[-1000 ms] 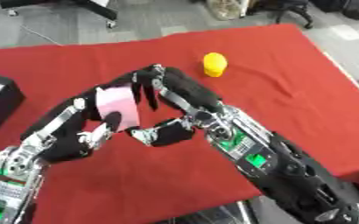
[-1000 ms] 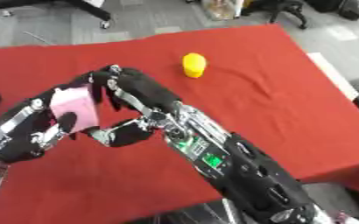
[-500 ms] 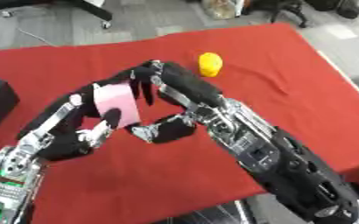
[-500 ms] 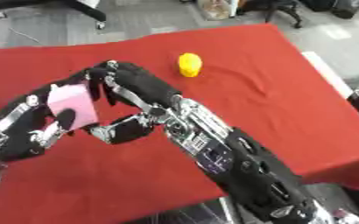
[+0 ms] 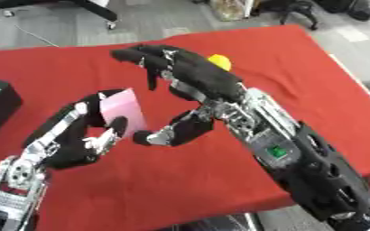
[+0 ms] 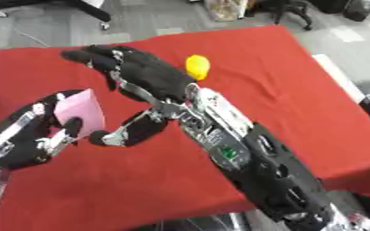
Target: Pick up the objects with one hand, pass them to the other hand, and then place them into the box on the other side of the table.
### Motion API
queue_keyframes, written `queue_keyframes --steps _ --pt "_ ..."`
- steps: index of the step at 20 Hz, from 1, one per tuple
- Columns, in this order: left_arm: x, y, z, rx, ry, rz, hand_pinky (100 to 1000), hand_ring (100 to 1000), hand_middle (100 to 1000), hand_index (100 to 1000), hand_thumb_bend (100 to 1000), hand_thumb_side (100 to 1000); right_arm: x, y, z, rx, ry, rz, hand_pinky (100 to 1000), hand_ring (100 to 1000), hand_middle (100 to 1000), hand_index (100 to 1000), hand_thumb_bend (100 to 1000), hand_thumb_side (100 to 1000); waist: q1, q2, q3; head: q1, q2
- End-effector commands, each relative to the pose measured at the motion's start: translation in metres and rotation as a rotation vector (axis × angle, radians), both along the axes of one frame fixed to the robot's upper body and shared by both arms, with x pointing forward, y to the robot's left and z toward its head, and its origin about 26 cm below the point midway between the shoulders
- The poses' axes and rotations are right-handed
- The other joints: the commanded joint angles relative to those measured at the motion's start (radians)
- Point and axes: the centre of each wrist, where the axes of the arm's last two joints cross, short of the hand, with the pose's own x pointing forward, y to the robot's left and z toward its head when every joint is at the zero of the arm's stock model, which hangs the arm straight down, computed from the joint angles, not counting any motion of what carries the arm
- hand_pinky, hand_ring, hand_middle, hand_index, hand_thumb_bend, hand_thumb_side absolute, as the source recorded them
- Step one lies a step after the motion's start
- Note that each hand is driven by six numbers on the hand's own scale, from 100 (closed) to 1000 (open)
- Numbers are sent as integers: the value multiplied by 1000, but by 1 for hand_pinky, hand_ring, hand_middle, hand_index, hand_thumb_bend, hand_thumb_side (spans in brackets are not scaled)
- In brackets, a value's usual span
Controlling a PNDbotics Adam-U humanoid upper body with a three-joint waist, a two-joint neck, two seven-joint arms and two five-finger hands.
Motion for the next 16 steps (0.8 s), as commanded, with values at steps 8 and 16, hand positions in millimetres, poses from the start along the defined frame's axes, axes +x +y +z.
queue_keyframes --steps 8,16 --pt "3 19 3 -7 -9 84 361 456 125 273 100 491 -7 -13 19 -21 -123 -43 885 522 875 1000 568 551 1 -17 -1 8 -2" --pt "3 68 19 -61 -81 293 359 454 126 274 100 550 -4 -32 17 67 -136 -53 873 498 839 981 513 520 7 -26 -6 92 -2"
